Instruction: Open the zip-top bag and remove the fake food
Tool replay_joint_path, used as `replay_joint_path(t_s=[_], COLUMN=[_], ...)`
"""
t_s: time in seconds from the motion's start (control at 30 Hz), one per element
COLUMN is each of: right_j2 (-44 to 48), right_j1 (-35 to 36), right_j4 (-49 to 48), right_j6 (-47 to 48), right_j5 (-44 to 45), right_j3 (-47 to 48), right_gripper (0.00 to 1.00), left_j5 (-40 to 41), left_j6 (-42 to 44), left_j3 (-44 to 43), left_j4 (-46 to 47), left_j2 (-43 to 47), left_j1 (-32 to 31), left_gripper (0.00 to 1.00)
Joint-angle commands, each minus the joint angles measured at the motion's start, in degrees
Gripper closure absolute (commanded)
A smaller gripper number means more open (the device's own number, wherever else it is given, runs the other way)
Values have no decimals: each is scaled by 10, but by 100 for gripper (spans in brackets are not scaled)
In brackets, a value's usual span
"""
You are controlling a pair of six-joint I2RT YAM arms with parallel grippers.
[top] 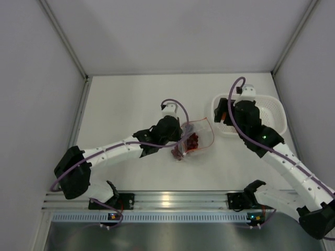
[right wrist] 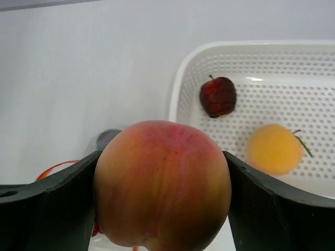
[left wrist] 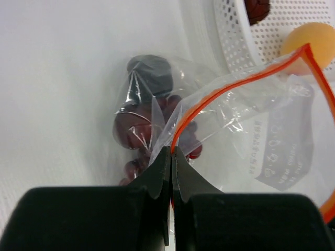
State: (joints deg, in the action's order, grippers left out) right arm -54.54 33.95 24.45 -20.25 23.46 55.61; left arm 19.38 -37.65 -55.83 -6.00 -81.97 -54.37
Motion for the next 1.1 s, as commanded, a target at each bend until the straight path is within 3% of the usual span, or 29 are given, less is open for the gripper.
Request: replay_joint_path(t_s=[0.0, 0.2, 0.3, 0.4, 0.43, 0.67, 0.77, 0.83, 0.93, 1.07], right_j2=[-23, -119, -163, -202, -211, -199, -164, -141, -93, -47], right_j1=[-69, -157, -174, -178, -177, -178, -178, -177, -176, -158], right_j4=[2, -19, -30, -34, -33, -19, -32, -56, -107, -119], right_j6=[11, 14, 10, 15, 17, 9, 6, -11, -65, -119], right_j5=[43, 1, -11, -18, -16, -12, -93, -194, -319, -377], right_j3=[16, 13, 16, 26, 30, 39, 27, 18, -15, -17], right_gripper=[52, 45, 35, 17, 1, 1, 0, 2, 25, 37], left_j5=[29, 87, 100, 93, 86, 50, 47, 42, 23, -9], left_j6=[-3, 20, 32, 48, 50, 59, 59, 59, 49, 41], left_j3=[19, 6, 2, -8, -11, -31, -45, -58, -77, -92], left_j4=[3, -47, -61, -73, -75, -75, -75, -74, -74, -66], left_j2=[24, 72, 91, 113, 116, 132, 128, 125, 113, 97], left_j1=[23, 28, 28, 28, 28, 28, 28, 28, 28, 27], left_gripper=[100, 100, 100, 100, 100, 100, 100, 100, 100, 100])
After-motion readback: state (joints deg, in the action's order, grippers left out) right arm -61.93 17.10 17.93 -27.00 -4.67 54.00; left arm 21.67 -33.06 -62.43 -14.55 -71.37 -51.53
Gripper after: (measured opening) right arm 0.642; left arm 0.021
